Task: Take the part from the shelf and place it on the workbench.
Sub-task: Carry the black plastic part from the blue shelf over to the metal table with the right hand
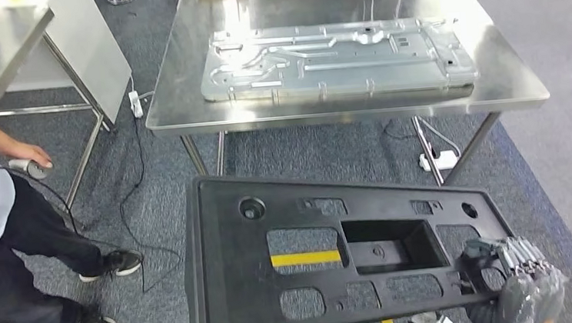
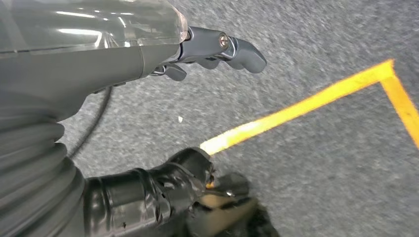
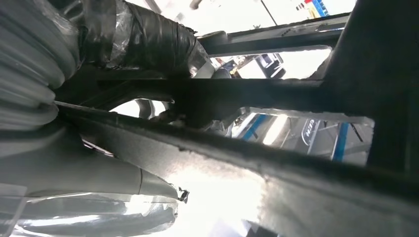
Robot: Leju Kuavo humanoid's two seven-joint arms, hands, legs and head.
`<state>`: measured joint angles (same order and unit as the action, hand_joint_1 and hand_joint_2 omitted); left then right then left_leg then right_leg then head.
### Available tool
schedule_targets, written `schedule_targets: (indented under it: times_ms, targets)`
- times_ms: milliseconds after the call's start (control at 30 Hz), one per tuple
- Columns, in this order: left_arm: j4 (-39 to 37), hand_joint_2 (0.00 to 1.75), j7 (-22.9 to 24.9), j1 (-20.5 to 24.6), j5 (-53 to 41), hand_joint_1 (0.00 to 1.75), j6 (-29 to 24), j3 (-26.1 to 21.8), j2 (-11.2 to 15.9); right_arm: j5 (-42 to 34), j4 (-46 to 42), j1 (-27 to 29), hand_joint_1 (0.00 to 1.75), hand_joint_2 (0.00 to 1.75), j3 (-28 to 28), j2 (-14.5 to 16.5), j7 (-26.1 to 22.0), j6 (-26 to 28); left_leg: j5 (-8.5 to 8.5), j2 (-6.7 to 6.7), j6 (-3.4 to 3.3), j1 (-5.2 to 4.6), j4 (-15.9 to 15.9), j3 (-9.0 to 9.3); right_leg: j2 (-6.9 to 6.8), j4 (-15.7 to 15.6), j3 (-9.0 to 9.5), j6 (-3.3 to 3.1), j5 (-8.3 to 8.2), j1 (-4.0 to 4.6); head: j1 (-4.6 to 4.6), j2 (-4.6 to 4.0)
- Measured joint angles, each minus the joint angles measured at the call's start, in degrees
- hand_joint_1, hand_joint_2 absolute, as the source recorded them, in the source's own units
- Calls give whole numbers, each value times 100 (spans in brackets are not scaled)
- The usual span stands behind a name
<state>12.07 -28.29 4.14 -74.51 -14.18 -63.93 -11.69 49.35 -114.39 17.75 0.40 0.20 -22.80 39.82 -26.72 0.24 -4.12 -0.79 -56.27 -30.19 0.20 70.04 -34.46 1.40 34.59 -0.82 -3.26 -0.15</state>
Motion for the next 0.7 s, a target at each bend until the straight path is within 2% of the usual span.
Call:
schedule_targets:
  times_ms: [33, 67, 100, 133, 167, 200, 267, 333, 367, 400, 467, 533, 567, 600, 633, 667, 700]
  targets:
    - [-1, 175, 1, 3, -2, 0, 2, 1, -4, 0, 5, 0, 175, 175, -2, -6, 1, 0, -33, -4, 16, 14, -1, 29, -1, 246, -212, 46, 114, -30, 1, 0]
    - [-1, 175, 2, -2, -3, 0, 4, 3, -9, 0, 11, 2, 175, 175, -4, -13, 1, 0, -75, -7, 39, 34, -4, 72, -3, 337, -351, 94, 146, -62, 2, 0]
    - [-1, 175, 2, -12, -3, 0, 6, 3, -13, 0, 16, 3, 175, 175, -4, -20, 2, 0, -124, -11, 72, 63, -11, 127, -7, 250, -401, 145, 61, -95, 2, 0]
    - [-1, 175, 3, -21, -4, 0, 6, 4, -14, 0, 20, 3, 175, 175, -5, -25, 3, 0, -181, -14, 114, 98, -22, 191, -12, -9, -361, 195, -144, -128, 2, 0]
    - [-1, 175, 3, -27, -4, 0, 6, 6, -15, 0, 22, 3, 175, 175, -7, -28, 4, 0, -245, -16, 164, 133, -39, 248, -19, -374, -269, 244, -436, -165, 0, 0]
    - [-1, 175, 4, -27, -4, 0, 6, 7, -15, -2, 27, 2, 175, 175, -7, -28, 5, -1, -313, -18, 218, 158, -66, 307, -34, -683, -193, 271, -647, -180, -4, 0]
    - [-1, 175, 4, -8, -4, 0, 5, 10, -16, -6, 38, 7, 175, 175, -8, -28, 5, -2, -425, -18, 327, 168, -107, 363, -74, -957, -127, 210, -802, -175, -11, 0]
    - [-1, 175, 4, -2, -4, 0, 3, 12, -16, -8, 44, 19, 175, 175, -11, -31, 11, -2, -459, -15, 424, 164, -174, 388, -79, -921, -104, 68, -747, -150, -12, 0]
    - [-1, 175, 4, -4, -4, 0, 2, 14, -16, -8, 43, 23, 175, 175, -15, -33, 16, -2, -472, -11, 460, 171, -237, 398, -66, -927, -67, 16, -783, -145, -7, 0]
    - [-1, 175, 4, -5, -4, 0, 1, 14, -16, -8, 42, 17, 175, 175, -19, -34, 21, -2, -499, -10, 480, 181, -369, 355, -57, -930, -27, -32, -752, -143, -2, 0]
    - [-1, 175, 4, 10, -5, 0, 0, 16, -17, -8, 38, 5, 175, 175, -26, -35, 25, -2, -703, -6, 482, 191, -890, 61, -54, -937, 34, -104, -705, -116, 8, 0]
    - [-1, 175, 3, 14, -5, 0, -1, 17, -18, -10, 37, 1, 175, 175, -27, -35, 28, -2, -989, -7, 458, 189, -1562, -415, -51, -937, 70, -159, -647, -67, 10, 0]
    - [-1, 175, 2, 6, -5, 0, -1, 18, -18, -10, 37, 2, 175, 175, -27, -35, 29, -2, -1038, -7, 436, 185, -1748, -595, -43, -937, 100, -178, -615, -36, 10, 0]
    - [-1, 175, 2, -5, -4, 0, -1, 18, -18, -12, 37, 2, 175, 175, -28, -35, 30, -2, -968, -7, 405, 175, -1757, -689, -33, -937, 141, -191, -580, -6, 9, 0]
    - [-1, 175, 2, -16, -4, 0, -1, 19, -18, -14, 37, 3, 175, 175, -29, -35, 31, -2, -768, -8, 360, 155, -1572, -689, -22, -937, 197, -198, -540, 22, 9, 0]
    - [-1, 175, 2, -25, -4, 0, -2, 19, -17, -17, 36, 2, 175, 175, -30, -35, 32, -2, -481, -6, 287, 120, -1242, -616, -15, -940, 251, -200, -499, 41, 8, 0]
    - [-1, 175, 3, -29, -4, 0, -3, 19, -13, -22, 38, 0, 175, 175, -31, -35, 33, -2, -266, 1, 206, 75, -932, -533, -15, -946, 300, -196, -462, 54, -1, 0]
